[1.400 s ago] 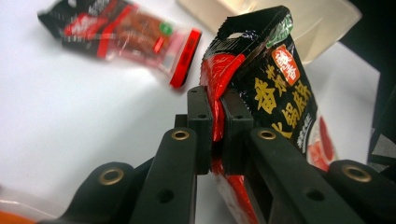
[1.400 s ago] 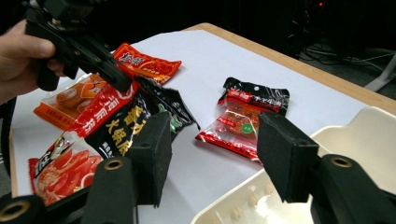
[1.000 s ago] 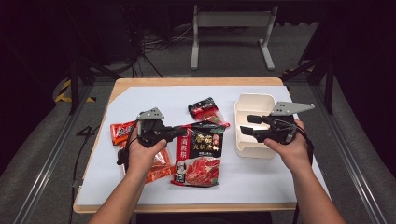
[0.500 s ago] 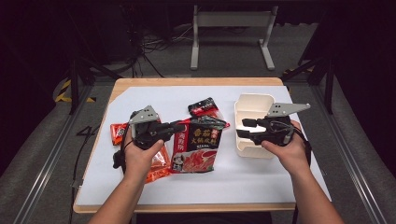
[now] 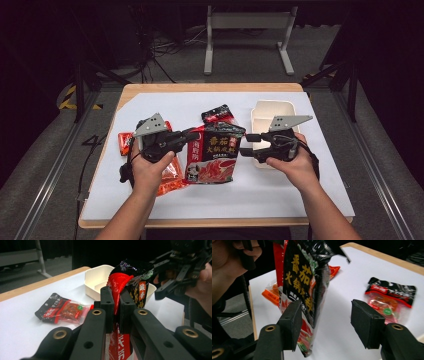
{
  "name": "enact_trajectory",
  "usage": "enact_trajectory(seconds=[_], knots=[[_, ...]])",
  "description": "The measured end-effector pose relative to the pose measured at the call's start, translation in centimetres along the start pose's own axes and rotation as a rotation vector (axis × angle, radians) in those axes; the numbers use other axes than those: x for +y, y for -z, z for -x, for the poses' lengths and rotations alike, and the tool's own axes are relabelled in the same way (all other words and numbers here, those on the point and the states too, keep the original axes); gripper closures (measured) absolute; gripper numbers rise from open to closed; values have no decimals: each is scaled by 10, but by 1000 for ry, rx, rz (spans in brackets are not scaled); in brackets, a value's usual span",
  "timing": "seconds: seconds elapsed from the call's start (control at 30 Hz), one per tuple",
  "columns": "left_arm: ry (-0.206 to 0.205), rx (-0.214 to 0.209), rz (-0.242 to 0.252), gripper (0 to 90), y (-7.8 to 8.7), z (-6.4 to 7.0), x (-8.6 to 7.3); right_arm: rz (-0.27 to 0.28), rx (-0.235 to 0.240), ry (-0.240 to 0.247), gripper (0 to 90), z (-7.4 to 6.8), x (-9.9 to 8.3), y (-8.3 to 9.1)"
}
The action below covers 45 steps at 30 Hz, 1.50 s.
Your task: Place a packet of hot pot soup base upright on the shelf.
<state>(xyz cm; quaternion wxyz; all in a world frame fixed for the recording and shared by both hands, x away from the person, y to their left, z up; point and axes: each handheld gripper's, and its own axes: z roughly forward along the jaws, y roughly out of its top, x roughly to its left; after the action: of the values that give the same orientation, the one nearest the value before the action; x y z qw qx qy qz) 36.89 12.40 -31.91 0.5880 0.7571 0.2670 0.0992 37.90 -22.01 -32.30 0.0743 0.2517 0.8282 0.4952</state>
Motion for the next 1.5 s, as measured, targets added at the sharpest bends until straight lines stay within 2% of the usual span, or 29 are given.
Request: enact_trajectory(seconds=[0.27, 0.33, 0.5, 0.63, 0.7, 0.77, 1.0, 1.07, 1.17, 1.33, 1.43, 1.5], knots=[[-9, -21, 10, 852, 0, 6, 1, -30, 53, -10, 494, -7, 0, -20], [-11, -31, 11, 851, -2, 7, 1, -33, 60, -8, 495, -8, 0, -22], [-8, -63, 10, 847, -5, 11, 1, -37, 119, -8, 464, -12, 0, -29], [-14, -81, 10, 847, -7, 15, 1, -30, 127, -1, 461, -13, 0, -31], [-18, -89, 12, 847, -7, 16, 2, -12, 138, 3, 479, -14, 0, -32], [-15, -97, 11, 847, -8, 17, 2, 3, 168, 10, 553, -14, -1, -33], [-13, -103, 9, 838, -7, 17, 2, 0, 171, 36, 710, -12, -2, -32], [-7, -104, 8, 835, -7, 17, 2, -3, 170, 42, 718, -12, -1, -31], [4, -106, -2, 830, -9, 14, 2, -15, 155, 77, 740, -10, 0, -32], [11, -110, 4, 814, -6, 11, 2, -31, 152, 92, 767, -11, 6, -29], [14, -112, -6, 768, -4, 9, 3, -23, 145, 104, 782, -11, 12, -25], [18, -104, -11, 671, -4, 8, 3, -18, 146, 107, 793, -11, 15, -22]])
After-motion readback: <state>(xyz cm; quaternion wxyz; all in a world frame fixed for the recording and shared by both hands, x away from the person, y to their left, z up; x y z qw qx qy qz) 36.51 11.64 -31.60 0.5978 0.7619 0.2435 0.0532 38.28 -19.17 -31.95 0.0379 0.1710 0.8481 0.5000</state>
